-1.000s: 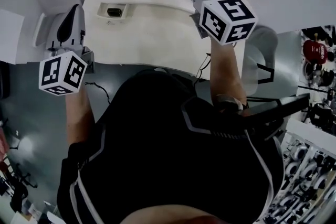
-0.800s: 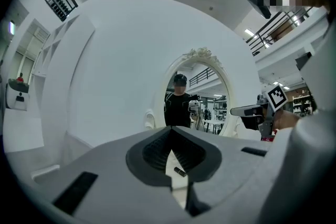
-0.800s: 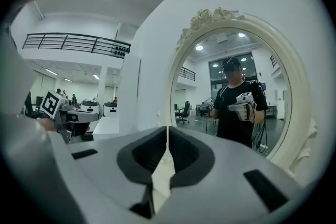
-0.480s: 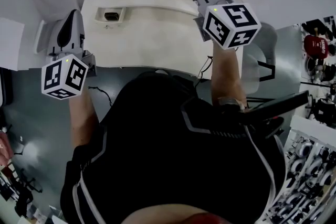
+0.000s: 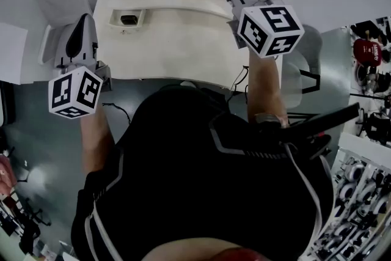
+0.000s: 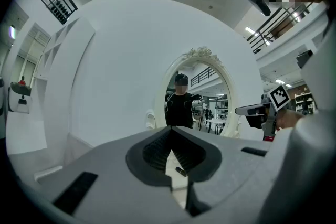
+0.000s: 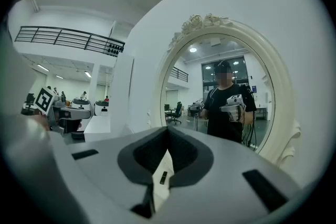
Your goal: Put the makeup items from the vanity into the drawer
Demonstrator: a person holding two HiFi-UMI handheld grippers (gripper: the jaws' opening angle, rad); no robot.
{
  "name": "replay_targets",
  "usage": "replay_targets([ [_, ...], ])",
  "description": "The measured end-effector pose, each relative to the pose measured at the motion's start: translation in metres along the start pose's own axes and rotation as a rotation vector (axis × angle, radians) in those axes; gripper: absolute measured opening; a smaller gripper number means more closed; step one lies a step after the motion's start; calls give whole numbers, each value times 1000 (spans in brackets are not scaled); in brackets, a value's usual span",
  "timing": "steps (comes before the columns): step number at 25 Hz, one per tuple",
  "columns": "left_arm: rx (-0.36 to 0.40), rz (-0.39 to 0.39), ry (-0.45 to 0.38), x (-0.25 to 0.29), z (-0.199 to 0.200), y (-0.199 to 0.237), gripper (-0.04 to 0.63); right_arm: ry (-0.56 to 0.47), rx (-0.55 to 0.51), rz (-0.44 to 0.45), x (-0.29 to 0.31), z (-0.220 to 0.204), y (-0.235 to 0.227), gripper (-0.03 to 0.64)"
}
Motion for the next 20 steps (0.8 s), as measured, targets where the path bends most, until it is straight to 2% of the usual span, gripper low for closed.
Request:
replay_targets([
  [20,-4,-5,2,-2,-2,-6,3,-13,-6,-10,1,3,-1,5],
])
Point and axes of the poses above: the fingertips, and each gripper's own axes: x forward along the fingers, y to its left, z out of its top, the point moved 2 cm from there along -x, backward along the fingers, and after that the axes turned 13 degrees about z, right-handed, at the moved point
